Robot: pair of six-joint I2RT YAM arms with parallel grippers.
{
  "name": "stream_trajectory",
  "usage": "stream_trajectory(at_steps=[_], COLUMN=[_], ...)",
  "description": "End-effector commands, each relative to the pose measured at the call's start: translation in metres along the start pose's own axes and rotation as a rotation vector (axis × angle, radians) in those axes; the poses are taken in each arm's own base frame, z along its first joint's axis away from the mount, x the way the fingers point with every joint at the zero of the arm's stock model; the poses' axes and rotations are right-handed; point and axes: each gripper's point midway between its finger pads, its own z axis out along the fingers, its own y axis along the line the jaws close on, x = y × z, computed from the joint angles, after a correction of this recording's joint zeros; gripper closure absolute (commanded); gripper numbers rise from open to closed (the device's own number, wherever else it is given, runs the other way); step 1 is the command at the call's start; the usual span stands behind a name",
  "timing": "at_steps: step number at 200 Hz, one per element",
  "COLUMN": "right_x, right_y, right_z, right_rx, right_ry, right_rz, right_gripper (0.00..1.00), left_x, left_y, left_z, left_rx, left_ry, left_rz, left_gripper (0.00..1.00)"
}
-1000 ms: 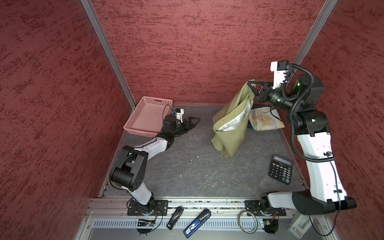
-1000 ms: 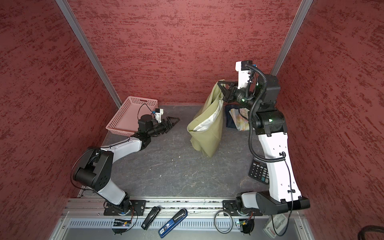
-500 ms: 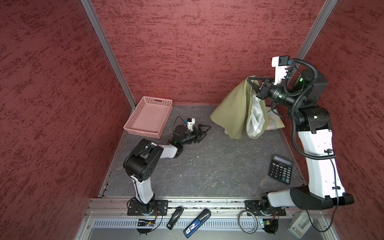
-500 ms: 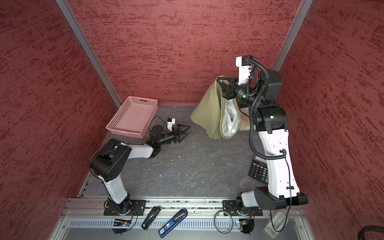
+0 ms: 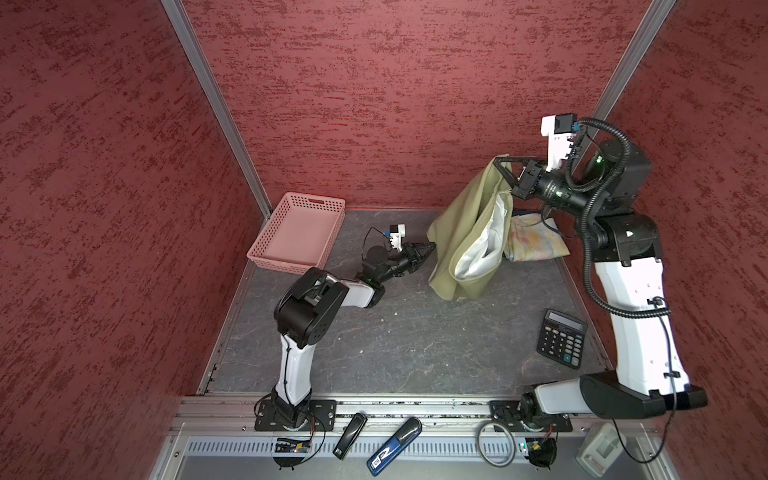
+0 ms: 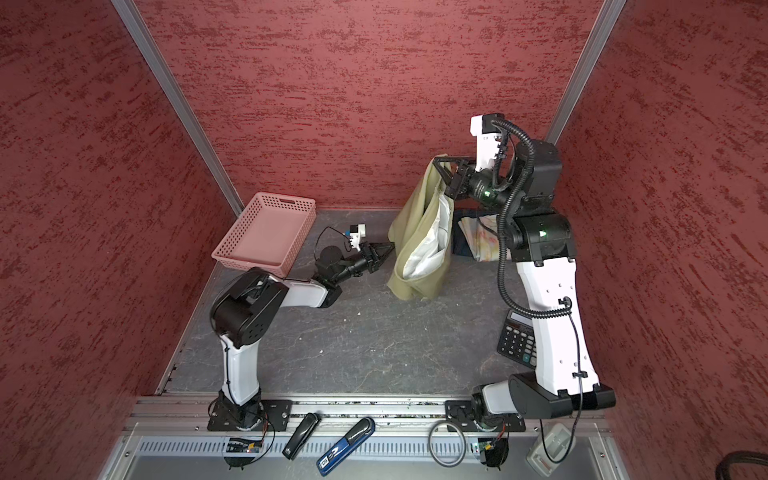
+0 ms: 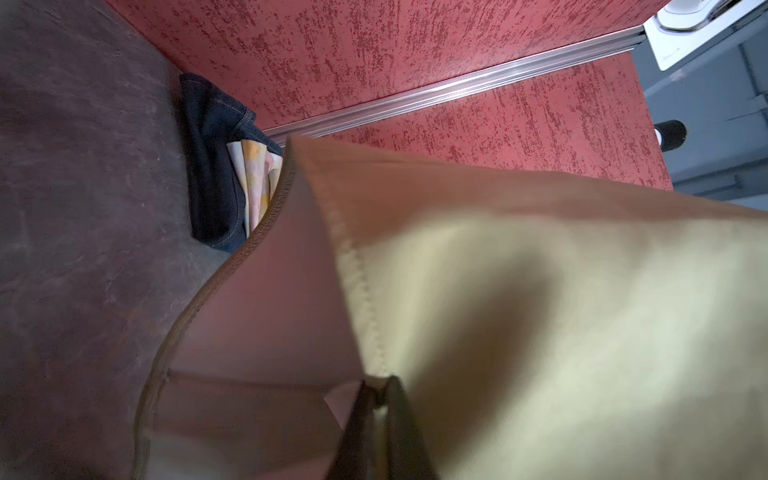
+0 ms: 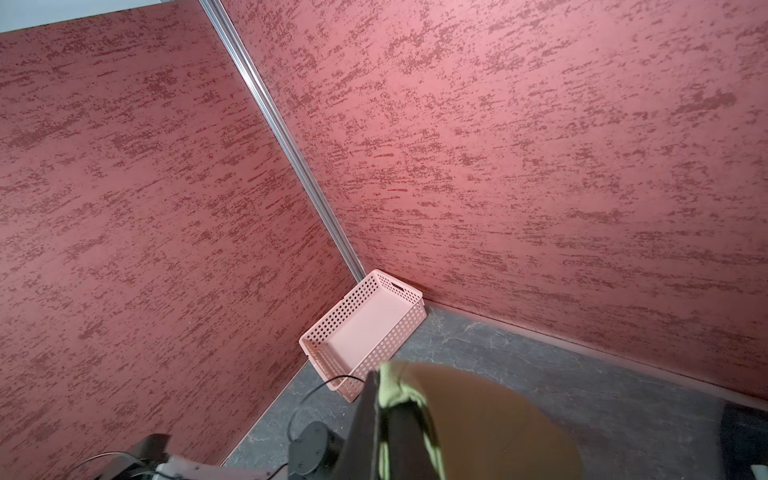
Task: Fold and stack the skirts
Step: 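Grasp the skirt's hanging edge with the left gripper and stretch it out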
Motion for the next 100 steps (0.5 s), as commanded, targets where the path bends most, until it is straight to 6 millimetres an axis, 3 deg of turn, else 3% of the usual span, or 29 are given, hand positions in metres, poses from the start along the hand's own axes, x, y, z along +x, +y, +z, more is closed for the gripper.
stream_trajectory(at_steps=[1, 27, 44, 71, 100], right_x=[0.006, 0.018, 0.022, 0.021, 0.016], right_y=[-0.015, -0.031, -0.037, -0.038, -0.041], right_z=[-0.002, 0.0, 0.0, -0.001, -0.008], right_rx=[0.054, 0.091, 0.114, 0.12, 0.166], right_ry=[-0.019, -0.018, -0.019, -0.016, -0.009], right_rz=[-0.012, 0.002, 0.003, -0.01, -0.046], right_gripper=[1.0, 1.0, 1.0, 1.0, 1.0], left_x=[-0.017, -0.027, -0.027, -0.037, -0.04], left_y=[-0.086, -0.121, -0.115, -0.112, -0.137], left_z=[-0.027, -0.05, -0.062, -0.097, -0.12], left_rx=[0.07, 0.06, -0.016, -0.058, -0.136], left_ry=[-0.033, -0.011, 0.005, -0.047, -0.03], left_rz=[0.173, 0.215, 0.22, 0.204, 0.273], left_gripper=[1.0, 1.0, 1.0, 1.0, 1.0])
